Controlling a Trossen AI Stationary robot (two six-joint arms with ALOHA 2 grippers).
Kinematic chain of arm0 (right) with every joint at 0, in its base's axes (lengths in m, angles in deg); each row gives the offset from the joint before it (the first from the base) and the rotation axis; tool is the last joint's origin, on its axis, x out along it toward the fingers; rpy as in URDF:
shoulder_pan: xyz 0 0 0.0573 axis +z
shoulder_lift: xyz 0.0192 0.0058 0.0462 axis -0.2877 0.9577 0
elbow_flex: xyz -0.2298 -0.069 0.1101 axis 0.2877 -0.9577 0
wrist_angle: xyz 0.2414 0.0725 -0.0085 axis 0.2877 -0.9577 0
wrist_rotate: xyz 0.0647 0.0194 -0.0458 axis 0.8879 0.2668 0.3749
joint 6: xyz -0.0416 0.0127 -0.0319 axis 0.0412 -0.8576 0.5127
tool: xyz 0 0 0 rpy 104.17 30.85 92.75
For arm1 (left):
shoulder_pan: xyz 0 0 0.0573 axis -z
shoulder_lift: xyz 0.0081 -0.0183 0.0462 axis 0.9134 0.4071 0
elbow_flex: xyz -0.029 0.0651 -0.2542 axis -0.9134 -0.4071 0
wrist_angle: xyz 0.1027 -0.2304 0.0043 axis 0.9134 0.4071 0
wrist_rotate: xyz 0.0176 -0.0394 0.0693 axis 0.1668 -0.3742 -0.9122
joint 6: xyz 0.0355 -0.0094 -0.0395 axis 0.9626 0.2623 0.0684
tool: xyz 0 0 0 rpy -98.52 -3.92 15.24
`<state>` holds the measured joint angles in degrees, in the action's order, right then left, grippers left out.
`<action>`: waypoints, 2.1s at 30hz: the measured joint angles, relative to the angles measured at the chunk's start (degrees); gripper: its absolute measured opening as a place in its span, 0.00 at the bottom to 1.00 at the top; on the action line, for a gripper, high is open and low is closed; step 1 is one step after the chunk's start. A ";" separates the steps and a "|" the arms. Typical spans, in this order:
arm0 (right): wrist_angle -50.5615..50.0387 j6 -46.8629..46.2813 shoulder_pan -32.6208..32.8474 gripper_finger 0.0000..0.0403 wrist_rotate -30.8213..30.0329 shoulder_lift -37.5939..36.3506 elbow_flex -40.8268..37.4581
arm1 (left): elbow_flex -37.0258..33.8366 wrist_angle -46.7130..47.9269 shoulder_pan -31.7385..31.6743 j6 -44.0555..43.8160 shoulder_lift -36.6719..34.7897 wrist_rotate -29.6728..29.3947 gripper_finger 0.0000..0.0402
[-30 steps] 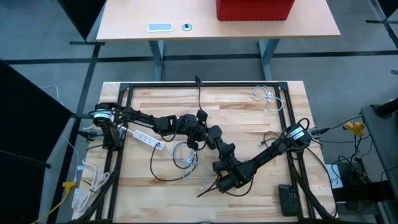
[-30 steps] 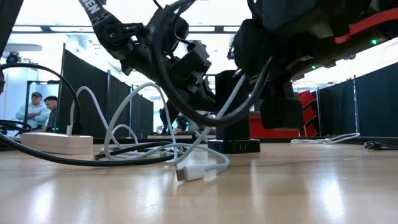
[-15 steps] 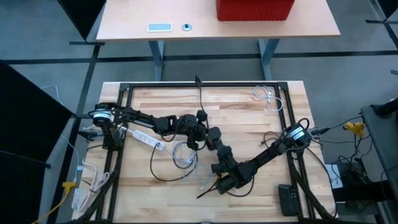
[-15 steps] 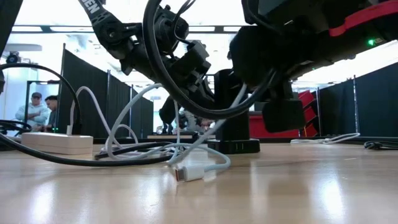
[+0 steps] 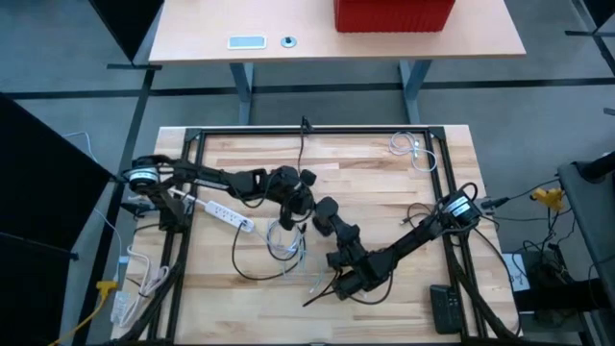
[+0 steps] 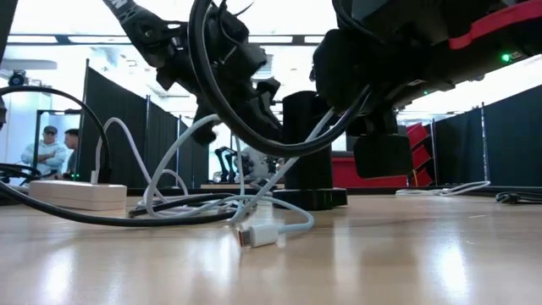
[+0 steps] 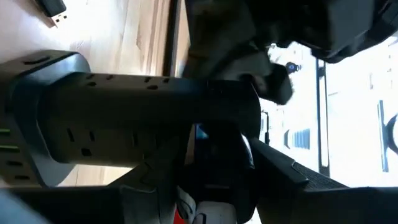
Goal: Insert USB
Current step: Insert the black charger adapter into the top black outlet extension
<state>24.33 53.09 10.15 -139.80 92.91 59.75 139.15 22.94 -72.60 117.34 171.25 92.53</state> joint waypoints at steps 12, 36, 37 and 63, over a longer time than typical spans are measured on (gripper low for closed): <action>-0.04 -0.45 -0.28 0.36 0.75 -0.02 -0.04 | 0.39 -11.36 -1.08 -12.14 5.36 -3.56 0.00; 0.08 1.44 -0.46 0.36 0.78 -0.07 -0.16 | 0.40 -12.70 0.86 -13.43 6.12 -14.59 0.00; 0.06 1.37 -0.46 0.36 0.77 -0.07 -0.17 | 0.41 -12.40 0.38 -13.95 5.80 -14.80 0.00; -0.22 1.36 -0.22 0.36 0.46 -0.02 -0.22 | 0.11 -16.02 1.43 -38.10 7.29 -7.34 0.00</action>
<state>24.11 54.45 9.93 -139.34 92.89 59.53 139.26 6.92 -71.17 79.25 178.54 85.19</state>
